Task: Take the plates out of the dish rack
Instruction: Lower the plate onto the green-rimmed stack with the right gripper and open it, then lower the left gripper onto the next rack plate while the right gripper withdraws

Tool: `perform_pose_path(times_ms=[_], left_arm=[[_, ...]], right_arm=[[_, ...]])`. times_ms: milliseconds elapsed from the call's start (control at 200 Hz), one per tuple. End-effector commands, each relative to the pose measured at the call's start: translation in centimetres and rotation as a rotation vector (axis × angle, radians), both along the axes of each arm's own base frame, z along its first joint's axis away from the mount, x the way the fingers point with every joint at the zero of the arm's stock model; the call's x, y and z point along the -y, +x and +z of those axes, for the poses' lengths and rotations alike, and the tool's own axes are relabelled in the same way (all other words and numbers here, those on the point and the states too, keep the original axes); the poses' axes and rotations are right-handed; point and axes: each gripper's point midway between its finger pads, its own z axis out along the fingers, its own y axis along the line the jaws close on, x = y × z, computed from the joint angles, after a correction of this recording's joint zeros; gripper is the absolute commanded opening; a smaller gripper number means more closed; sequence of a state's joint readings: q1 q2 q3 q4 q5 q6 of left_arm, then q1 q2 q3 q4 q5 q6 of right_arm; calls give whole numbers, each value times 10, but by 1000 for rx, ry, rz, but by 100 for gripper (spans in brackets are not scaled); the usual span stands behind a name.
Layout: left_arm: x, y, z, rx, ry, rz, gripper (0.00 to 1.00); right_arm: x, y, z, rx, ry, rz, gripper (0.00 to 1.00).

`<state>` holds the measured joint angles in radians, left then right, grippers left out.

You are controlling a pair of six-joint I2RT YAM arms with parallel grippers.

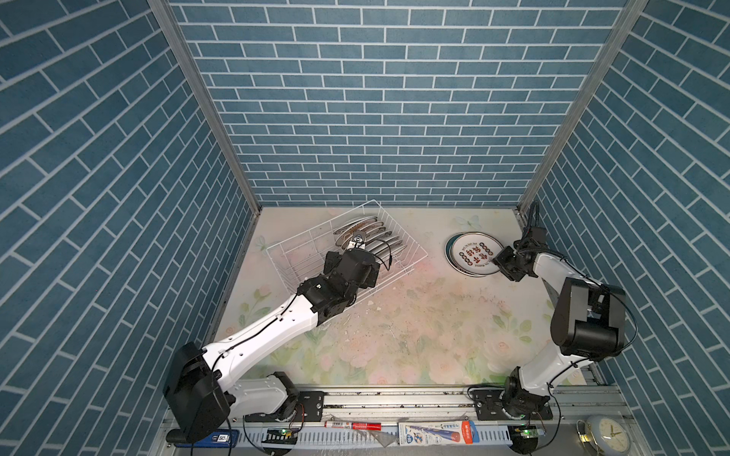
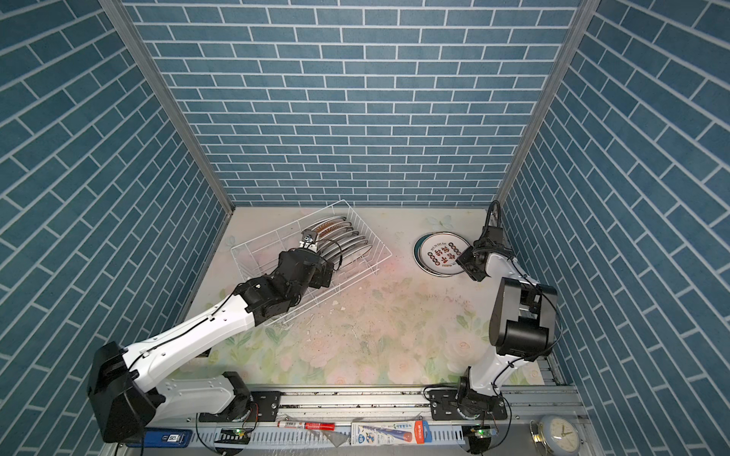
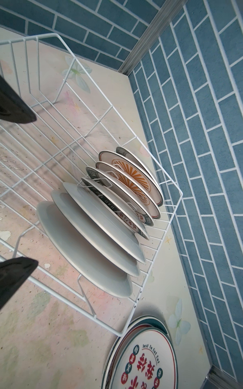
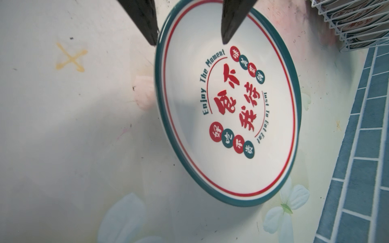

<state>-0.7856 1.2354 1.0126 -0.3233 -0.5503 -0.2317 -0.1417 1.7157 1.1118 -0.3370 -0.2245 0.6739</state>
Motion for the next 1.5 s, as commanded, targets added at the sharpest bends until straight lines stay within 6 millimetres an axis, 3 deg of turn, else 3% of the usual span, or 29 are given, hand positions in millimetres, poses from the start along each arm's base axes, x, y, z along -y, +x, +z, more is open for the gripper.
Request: perform_pose_path(times_ms=[0,235,440,545,575,655,680,845,1115,1275,1495], left_arm=[[-11,-3,10,38,-18,34,99],[-5,-9,14,47,-58,-26,99],[-1,-8,13,67,-48,-52,99],[-5,-6,8,82,6,-48,99],[-6,-5,6,74,32,-48,99],[-5,-2,1,42,98,-52,99],[-4,-1,-1,35,109,-52,99],[14,0,-16,-21,134,-109,99],[40,-5,-16,-9,229,-128,99],[65,-5,-22,-17,303,-138,99],[84,4,-36,-36,412,-139,97]], right_arm=[[-2,6,1,-16,-28,38,50],[-11,7,-2,-46,-68,94,54],[-4,-6,15,-58,-201,102,62],[2,-16,25,-47,-252,90,77],[3,-19,27,-39,-258,90,89],[1,-26,32,-22,-262,96,93],[0,-28,33,-17,-258,98,99],[-7,-44,34,25,-227,108,99],[-21,-68,38,73,-184,158,99],[-27,-74,49,109,-163,187,99],[-31,-78,55,127,-153,197,99]])
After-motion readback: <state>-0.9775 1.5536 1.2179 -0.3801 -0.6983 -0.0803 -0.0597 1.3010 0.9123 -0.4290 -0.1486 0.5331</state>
